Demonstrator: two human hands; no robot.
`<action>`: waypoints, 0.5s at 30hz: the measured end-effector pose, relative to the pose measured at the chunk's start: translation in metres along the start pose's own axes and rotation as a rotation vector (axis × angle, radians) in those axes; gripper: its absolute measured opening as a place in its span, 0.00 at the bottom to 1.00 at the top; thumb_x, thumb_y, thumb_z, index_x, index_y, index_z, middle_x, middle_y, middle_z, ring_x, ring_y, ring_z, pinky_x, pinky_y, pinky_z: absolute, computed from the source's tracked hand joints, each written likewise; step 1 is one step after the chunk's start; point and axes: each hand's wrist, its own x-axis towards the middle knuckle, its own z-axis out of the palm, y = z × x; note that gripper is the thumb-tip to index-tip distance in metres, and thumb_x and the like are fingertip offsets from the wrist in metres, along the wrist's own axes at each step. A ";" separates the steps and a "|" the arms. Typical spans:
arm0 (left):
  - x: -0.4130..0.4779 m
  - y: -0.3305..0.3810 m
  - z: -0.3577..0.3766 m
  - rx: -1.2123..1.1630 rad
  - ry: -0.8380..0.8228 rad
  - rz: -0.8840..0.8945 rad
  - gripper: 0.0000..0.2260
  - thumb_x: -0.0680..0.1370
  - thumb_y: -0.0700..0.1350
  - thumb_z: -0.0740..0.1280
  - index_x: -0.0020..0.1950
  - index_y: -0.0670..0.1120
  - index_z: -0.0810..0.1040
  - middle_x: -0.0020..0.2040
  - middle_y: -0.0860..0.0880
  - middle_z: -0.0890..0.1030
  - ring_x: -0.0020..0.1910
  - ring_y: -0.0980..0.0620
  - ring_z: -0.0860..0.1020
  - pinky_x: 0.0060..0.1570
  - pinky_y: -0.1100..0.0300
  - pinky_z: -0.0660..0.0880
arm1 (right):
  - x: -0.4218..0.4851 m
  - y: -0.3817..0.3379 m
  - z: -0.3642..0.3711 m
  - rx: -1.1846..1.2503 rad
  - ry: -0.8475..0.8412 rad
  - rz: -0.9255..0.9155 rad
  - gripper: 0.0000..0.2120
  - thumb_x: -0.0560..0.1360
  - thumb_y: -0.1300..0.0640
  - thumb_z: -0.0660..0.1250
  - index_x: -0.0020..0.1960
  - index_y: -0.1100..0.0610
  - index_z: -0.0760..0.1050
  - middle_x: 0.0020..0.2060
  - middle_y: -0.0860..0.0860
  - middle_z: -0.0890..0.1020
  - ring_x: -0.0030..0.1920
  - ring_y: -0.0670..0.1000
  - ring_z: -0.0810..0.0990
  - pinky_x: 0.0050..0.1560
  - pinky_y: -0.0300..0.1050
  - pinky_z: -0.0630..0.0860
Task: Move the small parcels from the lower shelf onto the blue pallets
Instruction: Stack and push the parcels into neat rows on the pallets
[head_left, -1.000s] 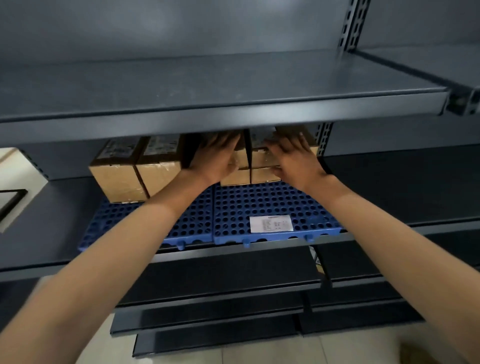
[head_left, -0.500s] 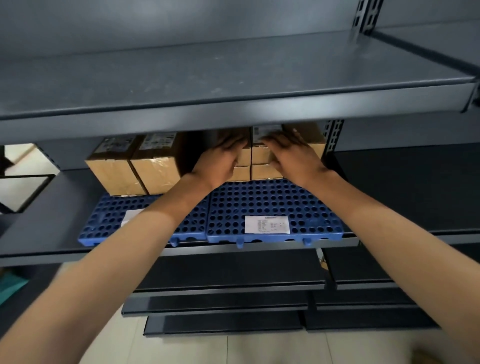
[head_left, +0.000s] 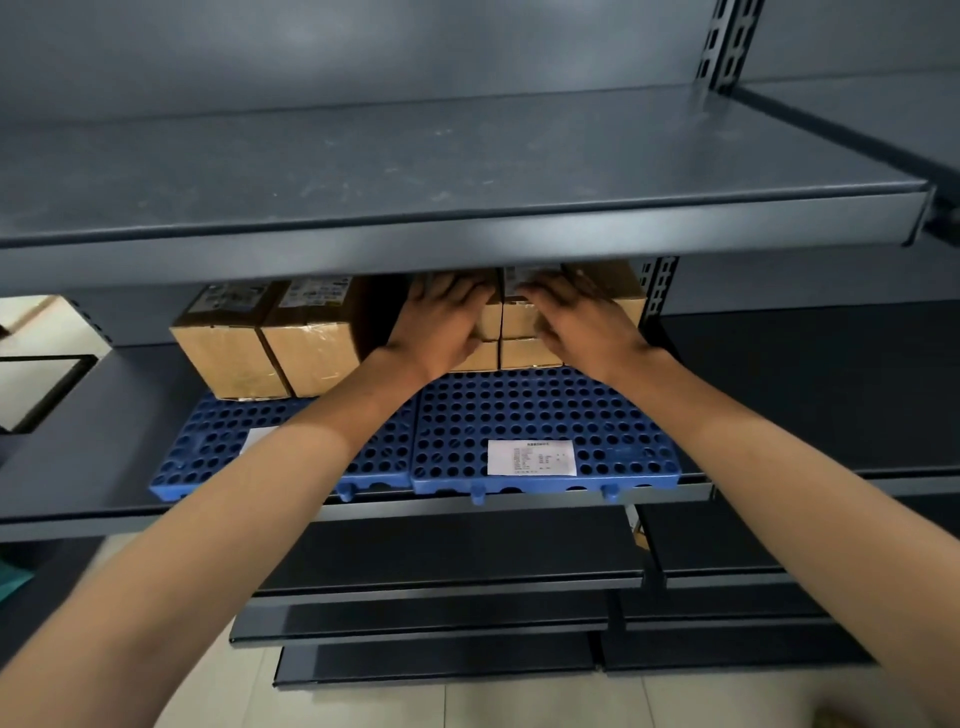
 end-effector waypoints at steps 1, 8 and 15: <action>0.001 0.000 0.000 0.008 0.011 0.008 0.30 0.72 0.51 0.72 0.71 0.47 0.67 0.71 0.46 0.70 0.72 0.42 0.64 0.71 0.41 0.60 | 0.000 0.001 -0.001 -0.001 0.005 0.000 0.25 0.78 0.57 0.63 0.74 0.55 0.64 0.72 0.58 0.69 0.70 0.61 0.69 0.73 0.56 0.64; 0.006 0.000 -0.001 0.020 0.032 0.036 0.30 0.70 0.50 0.74 0.68 0.45 0.68 0.68 0.44 0.71 0.70 0.41 0.66 0.69 0.43 0.64 | -0.001 0.008 -0.010 -0.020 -0.023 0.027 0.28 0.78 0.51 0.64 0.76 0.52 0.60 0.73 0.57 0.67 0.72 0.61 0.66 0.72 0.58 0.65; 0.015 0.001 -0.004 -0.021 -0.008 0.069 0.39 0.71 0.51 0.74 0.77 0.49 0.58 0.77 0.45 0.61 0.75 0.41 0.59 0.70 0.40 0.62 | -0.012 0.028 -0.014 -0.083 -0.116 0.069 0.38 0.74 0.47 0.69 0.78 0.52 0.54 0.77 0.58 0.60 0.76 0.62 0.57 0.75 0.63 0.56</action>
